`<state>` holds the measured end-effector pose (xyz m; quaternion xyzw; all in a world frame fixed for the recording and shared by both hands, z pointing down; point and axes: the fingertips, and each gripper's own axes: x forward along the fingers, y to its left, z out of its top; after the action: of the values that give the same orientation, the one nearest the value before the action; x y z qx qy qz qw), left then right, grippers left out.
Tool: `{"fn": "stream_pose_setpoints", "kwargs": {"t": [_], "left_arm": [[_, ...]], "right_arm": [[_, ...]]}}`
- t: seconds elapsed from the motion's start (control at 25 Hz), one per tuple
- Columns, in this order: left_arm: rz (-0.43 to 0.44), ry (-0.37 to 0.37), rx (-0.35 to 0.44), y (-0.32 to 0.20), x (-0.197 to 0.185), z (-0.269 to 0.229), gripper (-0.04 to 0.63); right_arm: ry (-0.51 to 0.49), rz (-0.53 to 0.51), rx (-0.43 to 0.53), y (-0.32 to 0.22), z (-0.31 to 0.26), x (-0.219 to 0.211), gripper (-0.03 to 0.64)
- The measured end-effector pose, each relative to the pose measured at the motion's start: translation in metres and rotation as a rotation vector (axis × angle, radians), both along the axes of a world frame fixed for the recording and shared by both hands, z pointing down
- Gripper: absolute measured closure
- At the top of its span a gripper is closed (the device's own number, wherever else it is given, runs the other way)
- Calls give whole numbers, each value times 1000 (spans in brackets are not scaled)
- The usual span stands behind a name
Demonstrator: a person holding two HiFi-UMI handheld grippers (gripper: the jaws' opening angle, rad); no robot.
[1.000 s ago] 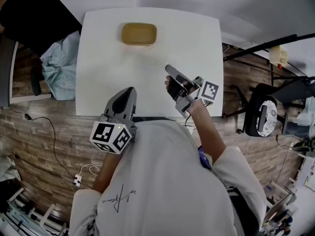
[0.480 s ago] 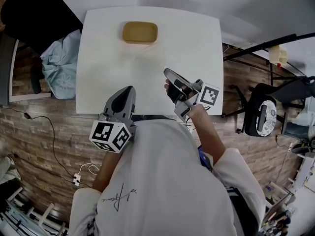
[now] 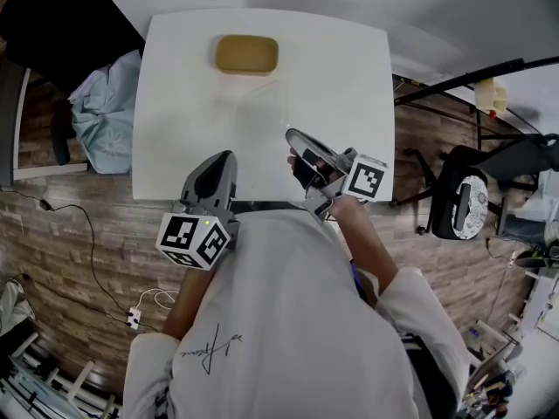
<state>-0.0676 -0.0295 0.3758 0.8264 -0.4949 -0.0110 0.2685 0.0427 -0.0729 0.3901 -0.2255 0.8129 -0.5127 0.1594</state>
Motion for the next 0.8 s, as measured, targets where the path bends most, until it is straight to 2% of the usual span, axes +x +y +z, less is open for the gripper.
{"fn": "stream_pose_setpoints", "kwargs": {"t": [0.8], "left_arm": [[-20, -16, -11, 3, -4, 3, 589]], "right_arm": [[35, 8, -8, 21, 3, 1, 606]]}}
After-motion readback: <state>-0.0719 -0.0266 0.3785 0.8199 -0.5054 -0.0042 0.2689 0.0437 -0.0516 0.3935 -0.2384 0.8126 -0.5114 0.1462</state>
